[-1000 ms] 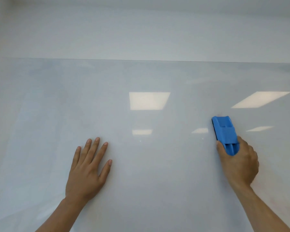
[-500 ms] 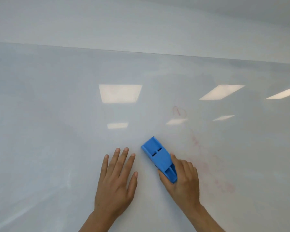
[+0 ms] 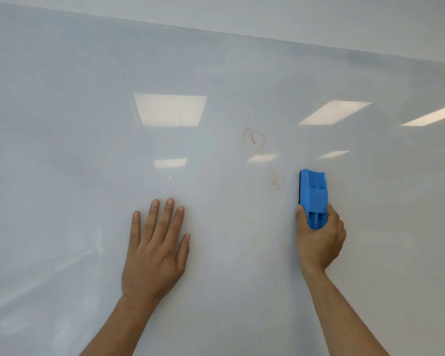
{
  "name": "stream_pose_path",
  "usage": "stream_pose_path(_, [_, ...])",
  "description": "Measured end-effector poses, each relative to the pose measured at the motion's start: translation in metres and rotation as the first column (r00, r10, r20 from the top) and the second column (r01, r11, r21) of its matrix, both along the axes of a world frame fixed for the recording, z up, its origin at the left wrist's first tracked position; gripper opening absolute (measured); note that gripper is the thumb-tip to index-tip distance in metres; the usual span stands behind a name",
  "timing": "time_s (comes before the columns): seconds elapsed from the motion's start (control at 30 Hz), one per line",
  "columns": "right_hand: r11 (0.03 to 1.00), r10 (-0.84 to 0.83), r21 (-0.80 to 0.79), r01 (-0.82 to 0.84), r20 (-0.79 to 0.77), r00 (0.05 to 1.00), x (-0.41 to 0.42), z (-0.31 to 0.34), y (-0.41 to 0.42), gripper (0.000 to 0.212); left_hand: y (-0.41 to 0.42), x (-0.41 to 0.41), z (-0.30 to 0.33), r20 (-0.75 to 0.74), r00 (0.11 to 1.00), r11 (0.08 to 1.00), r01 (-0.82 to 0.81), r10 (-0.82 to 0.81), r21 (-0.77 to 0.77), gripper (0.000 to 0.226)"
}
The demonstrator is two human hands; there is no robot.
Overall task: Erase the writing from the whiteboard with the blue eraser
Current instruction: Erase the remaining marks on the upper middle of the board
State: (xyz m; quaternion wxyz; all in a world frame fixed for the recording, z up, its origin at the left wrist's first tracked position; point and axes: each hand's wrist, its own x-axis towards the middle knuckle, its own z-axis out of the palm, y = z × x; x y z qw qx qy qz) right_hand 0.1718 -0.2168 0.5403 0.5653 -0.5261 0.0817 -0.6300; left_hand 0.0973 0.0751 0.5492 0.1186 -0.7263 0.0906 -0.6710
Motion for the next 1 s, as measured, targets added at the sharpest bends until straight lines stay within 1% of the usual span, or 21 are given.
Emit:
stream_pose_path(0.03, [0.999,0.005,-0.038,-0.005,0.022,1.000,-0.003,-0.001,0.009,0.061,0.000,0.000,0.000,0.002,1.000,1.000,-0.006,0.006,-0.001,0.056])
stream_pose_path(0.07, [0.993,0.007,-0.114,-0.001,0.053,0.999,-0.006,-0.004,0.020,0.061,-0.001,0.001,-0.001,0.003,1.000,1.000,-0.013,0.013,-0.004,0.056])
stream_pose_path(0.13, [0.947,0.004,-0.320,0.034,0.116,0.993,-0.011,-0.015,0.045,0.062,-0.003,0.001,-0.002,0.012,1.000,0.999,-0.017,0.018,-0.029,0.056])
stream_pose_path(0.2, [0.858,-0.010,-0.504,0.097,0.173,0.985,-0.015,-0.028,0.062,0.061,-0.013,0.002,-0.003,0.030,1.000,0.998,-0.008,0.010,-0.067,0.056])
stream_pose_path(0.27, [0.749,-0.052,-0.630,0.204,0.252,0.966,-0.016,-0.036,0.067,0.060,-0.027,0.003,-0.004,0.028,0.999,0.998,0.023,-0.021,-0.058,0.056])
stream_pose_path(0.33, [0.631,-0.103,-0.710,0.314,0.324,0.940,-0.015,-0.038,0.059,0.060,-0.039,0.006,-0.005,0.010,0.998,0.998,0.055,-0.054,-0.036,0.056])
stream_pose_path(0.37, [0.589,-0.118,-0.730,0.347,0.347,0.930,-0.013,-0.037,0.051,0.060,-0.042,0.008,-0.006,0.000,0.998,0.998,0.057,-0.058,-0.038,0.055])
stream_pose_path(0.4, [0.573,-0.129,-0.736,0.361,0.353,0.927,-0.011,-0.037,0.042,0.060,-0.044,0.010,-0.007,-0.006,0.999,0.998,0.050,-0.050,-0.045,0.055])
stream_pose_path(0.43, [0.584,-0.137,-0.731,0.354,0.341,0.930,-0.008,-0.035,0.032,0.060,-0.044,0.012,-0.007,-0.009,0.999,0.998,0.033,-0.033,-0.048,0.055])
stream_pose_path(0.47, [0.618,-0.142,-0.713,0.331,0.312,0.939,-0.004,-0.034,0.021,0.060,-0.044,0.014,-0.007,-0.012,1.000,0.999,0.014,-0.015,-0.045,0.055])
stream_pose_path(0.5, [0.673,-0.145,-0.678,0.297,0.273,0.951,-0.001,-0.033,0.010,0.061,-0.044,0.016,-0.008,-0.011,1.000,0.999,0.001,-0.002,-0.040,0.055])
stream_pose_path(0.57, [0.809,-0.139,-0.548,0.212,0.171,0.975,0.005,-0.032,-0.014,0.061,-0.044,0.017,-0.007,-0.005,1.000,0.999,-0.008,0.007,-0.035,0.056])
stream_pose_path(0.63, [0.924,-0.089,-0.368,0.105,0.061,0.994,0.010,-0.030,-0.035,0.064,-0.045,0.018,-0.007,-0.006,1.000,0.999,-0.008,0.008,-0.036,0.056])
stream_pose_path(0.7, [0.984,-0.024,-0.177,0.021,-0.016,1.000,0.012,-0.028,-0.043,0.066,-0.044,0.018,-0.007,-0.002,1.000,0.999,-0.005,0.005,-0.038,0.055])
stream_pose_path(0.73, [0.993,-0.007,-0.119,0.003,-0.032,0.999,0.011,-0.027,-0.041,0.065,-0.044,0.019,-0.007,0.001,1.000,0.999,-0.007,0.007,-0.039,0.055])
stream_pose_path(0.77, [0.995,-0.003,-0.099,0.000,-0.030,1.000,0.009,-0.027,-0.036,0.064,-0.044,0.019,-0.007,0.006,1.000,0.999,-0.010,0.010,-0.038,0.055])
stream_pose_path(0.8, [0.993,-0.004,-0.120,0.002,-0.013,1.000,0.006,-0.028,-0.027,0.063,-0.044,0.020,-0.007,0.012,1.000,0.999,-0.011,0.011,-0.037,0.055])
stream_pose_path(0.83, [0.983,-0.007,-0.185,0.010,0.013,1.000,0.003,-0.032,-0.015,0.063,-0.044,0.020,-0.008,0.018,1.000,0.999,-0.009,0.010,-0.037,0.055])
stream_pose_path(0.87, [0.959,-0.013,-0.284,0.026,0.047,0.999,-0.001,-0.040,0.000,0.061,-0.044,0.020,-0.008,0.024,1.000,0.999,-0.006,0.007,-0.036,0.055])
stream_pose_path(0.93, [0.863,-0.025,-0.499,0.083,0.121,0.992,-0.009,-0.066,0.031,0.060,-0.043,0.021,-0.008,0.032,0.999,1.000,-0.008,0.009,-0.026,0.054])
stream_pose_path(1.0, [0.737,-0.048,-0.657,0.161,0.187,0.981,-0.014,-0.090,0.048,0.061,-0.042,0.021,-0.009,0.035,0.999,1.000,-0.027,0.027,-0.010,0.054])
